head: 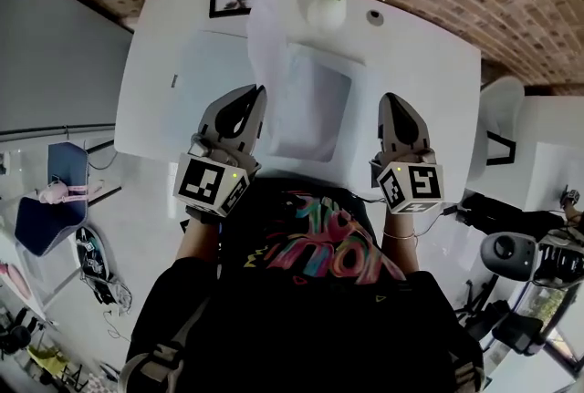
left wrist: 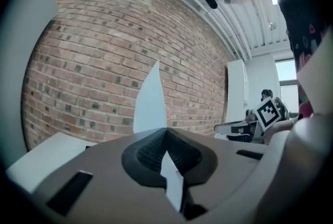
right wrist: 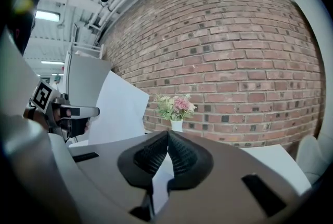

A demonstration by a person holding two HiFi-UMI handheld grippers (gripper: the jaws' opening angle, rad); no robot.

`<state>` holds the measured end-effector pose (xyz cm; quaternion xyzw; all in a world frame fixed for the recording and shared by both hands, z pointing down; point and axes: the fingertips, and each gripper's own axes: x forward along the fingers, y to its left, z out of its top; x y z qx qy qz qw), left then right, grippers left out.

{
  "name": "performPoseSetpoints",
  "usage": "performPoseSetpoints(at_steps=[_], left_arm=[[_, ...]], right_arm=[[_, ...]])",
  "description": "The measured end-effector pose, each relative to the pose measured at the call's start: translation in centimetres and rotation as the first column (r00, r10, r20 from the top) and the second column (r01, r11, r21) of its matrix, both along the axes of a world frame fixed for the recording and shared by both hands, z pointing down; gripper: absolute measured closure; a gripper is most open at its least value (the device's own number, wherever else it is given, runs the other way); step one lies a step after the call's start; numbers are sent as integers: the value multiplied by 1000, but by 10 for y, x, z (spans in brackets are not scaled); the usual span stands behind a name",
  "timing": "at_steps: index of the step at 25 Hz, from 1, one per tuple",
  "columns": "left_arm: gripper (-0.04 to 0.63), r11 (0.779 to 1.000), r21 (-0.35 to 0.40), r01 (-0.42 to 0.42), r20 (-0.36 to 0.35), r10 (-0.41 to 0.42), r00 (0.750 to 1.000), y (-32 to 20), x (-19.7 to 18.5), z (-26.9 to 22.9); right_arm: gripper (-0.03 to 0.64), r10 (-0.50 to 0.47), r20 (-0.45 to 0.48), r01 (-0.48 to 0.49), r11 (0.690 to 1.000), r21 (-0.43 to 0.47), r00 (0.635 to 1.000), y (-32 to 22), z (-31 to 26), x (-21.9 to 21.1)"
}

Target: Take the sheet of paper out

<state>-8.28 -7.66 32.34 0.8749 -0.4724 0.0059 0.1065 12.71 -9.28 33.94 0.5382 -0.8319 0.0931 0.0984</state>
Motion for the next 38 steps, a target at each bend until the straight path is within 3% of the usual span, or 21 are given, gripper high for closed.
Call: performPoseSetpoints(at_steps=[4,15,38], left_arm=[[572,1000,19,14,66,-16,998,-5,17,0],[572,999,37,-15,73,13,997,-14,54,5],[572,1000,17,-20,110,18,994,-16,45,13]], right_arm=[[598,30,-3,-30,1000,1,1000,2,-2,17],[599,58,15,-58,998,-2,998,5,2,48],[600,9,-24,-9,1000,0,1000,8,4,36]])
